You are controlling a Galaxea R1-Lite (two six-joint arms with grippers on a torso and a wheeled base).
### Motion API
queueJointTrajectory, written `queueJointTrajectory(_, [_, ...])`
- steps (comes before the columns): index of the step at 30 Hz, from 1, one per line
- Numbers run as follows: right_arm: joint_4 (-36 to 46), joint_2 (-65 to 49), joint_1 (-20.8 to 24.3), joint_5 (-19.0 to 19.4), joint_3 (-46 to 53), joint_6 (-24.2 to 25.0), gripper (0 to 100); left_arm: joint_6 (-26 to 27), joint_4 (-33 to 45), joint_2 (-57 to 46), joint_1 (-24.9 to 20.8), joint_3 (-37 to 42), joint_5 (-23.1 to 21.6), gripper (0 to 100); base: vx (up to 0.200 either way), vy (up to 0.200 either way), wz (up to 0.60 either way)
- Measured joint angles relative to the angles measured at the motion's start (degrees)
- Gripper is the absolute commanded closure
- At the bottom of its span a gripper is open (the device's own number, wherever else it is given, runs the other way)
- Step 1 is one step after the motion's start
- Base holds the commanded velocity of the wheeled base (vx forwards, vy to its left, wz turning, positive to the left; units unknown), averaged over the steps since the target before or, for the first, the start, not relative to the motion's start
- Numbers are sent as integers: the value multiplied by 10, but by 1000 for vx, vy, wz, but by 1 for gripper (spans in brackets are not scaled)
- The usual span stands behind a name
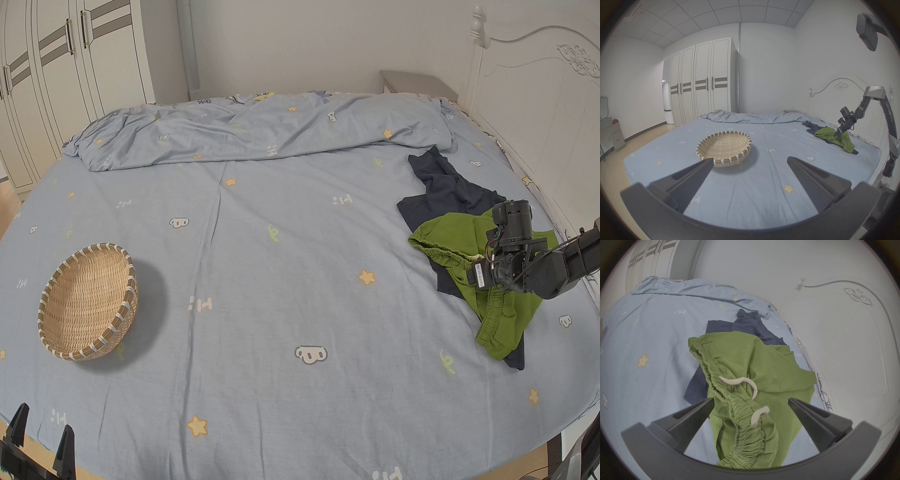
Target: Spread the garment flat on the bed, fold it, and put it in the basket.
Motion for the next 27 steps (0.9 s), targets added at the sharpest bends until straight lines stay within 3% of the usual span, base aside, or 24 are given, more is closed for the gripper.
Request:
queueJointTrajectory(1, [0, 0, 0, 0, 0, 0, 0, 0, 0, 0, 0, 0, 0, 0, 0, 0, 0])
queueJointTrajectory(2, [0, 0, -1, 0, 0, 0, 100, 0, 0, 0, 0, 0, 0, 0, 0, 0, 0])
queueJointTrajectory(20, [7, 2, 0, 0, -4, 3, 100, 0, 0, 0, 0, 0, 0, 0, 0, 0, 0])
queueJointTrajectory(27, [94, -10, 17, 5, -40, 20, 100, 0, 0, 0, 0, 0, 0, 0, 0, 0, 0])
